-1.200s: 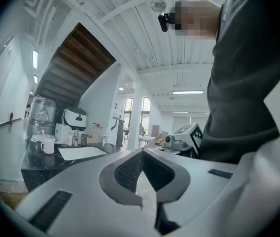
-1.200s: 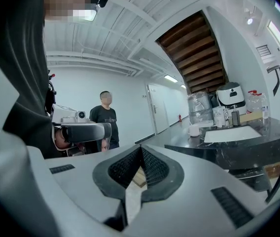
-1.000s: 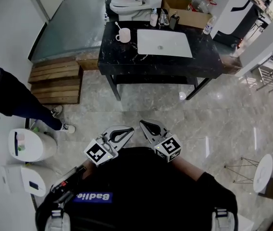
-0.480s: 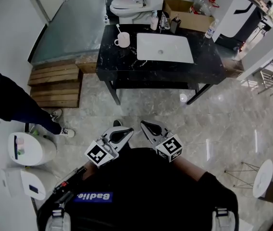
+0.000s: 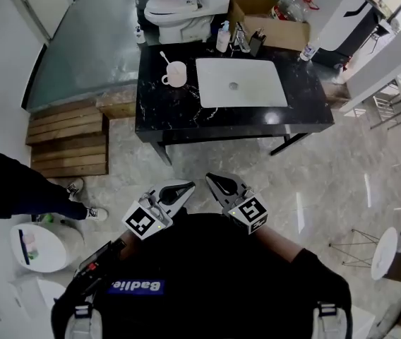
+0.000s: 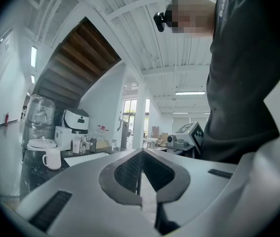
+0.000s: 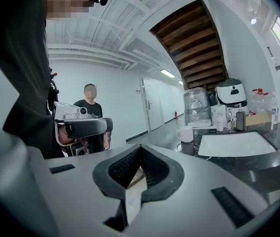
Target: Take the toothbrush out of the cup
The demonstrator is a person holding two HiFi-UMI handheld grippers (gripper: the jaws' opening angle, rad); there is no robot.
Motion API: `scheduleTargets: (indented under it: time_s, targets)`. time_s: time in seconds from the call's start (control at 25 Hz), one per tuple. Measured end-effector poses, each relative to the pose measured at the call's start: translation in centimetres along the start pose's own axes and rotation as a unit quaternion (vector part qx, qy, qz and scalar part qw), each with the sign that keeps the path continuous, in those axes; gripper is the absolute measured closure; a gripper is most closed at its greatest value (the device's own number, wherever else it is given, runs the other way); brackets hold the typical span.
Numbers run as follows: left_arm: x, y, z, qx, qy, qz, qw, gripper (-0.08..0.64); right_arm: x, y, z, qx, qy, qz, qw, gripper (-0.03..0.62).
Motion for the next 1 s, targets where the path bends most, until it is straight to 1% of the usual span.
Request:
scheduleTargets:
  time_s: [0.12, 0.28, 0.4, 0.52, 0.72, 0.88, 1.0]
  targets:
    - [3.9, 0.0, -0.1, 0.006, 0.009, 0.014, 0.9998, 0.551, -1.5, -0.2, -3.6, 0.005, 0.012, -0.003, 1.000, 0.581]
    - [8.2, -0.7, -0.3, 0.000, 0.021, 0.031, 0.9993, 0.551, -2.9, -1.0, -7.6, 0.002, 0.029, -0.007, 1.000, 0.581]
    - [10.8, -1.2, -0.5, 0.002, 0.033, 0.029, 0.9990, 0.551, -3.7, -1.7, -9.8, -0.002, 0.039, -0.008, 0.999, 0.581]
    - [12.4, -1.4, -0.8, 0.002, 0.039, 0.025, 0.9989, 0.551, -4.6, -2.1, -11.1, -0.001, 0.039, -0.008, 0.999, 0.581]
    - [14.3, -0.8, -1.9, 0.009, 0.010, 0.044, 0.9989, 0.551, -6.5, -2.5, -12.8, 0.000, 0.025, -0.007, 1.000, 0.581]
    - [15.7, -1.2, -2.8, 0.002, -0.017, 0.035, 0.9992, 0.551, -7.8, -3.4, -13.8, -0.003, -0.004, 0.000, 1.000, 0.581]
    - [16.4, -1.3, -3.6, 0.003, -0.032, 0.031, 0.9990, 0.551, -8.9, -3.9, -14.3, -0.005, -0.017, 0.002, 1.000, 0.581]
Point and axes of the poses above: the fingertips, and each gripper's own axes: z backward along the fingers, x to its left, y out of its underside, the point moved 2 cm from there along z, backward along the fingers, and after that the axes turned 14 degrees about -x, right-handed, at the moved point
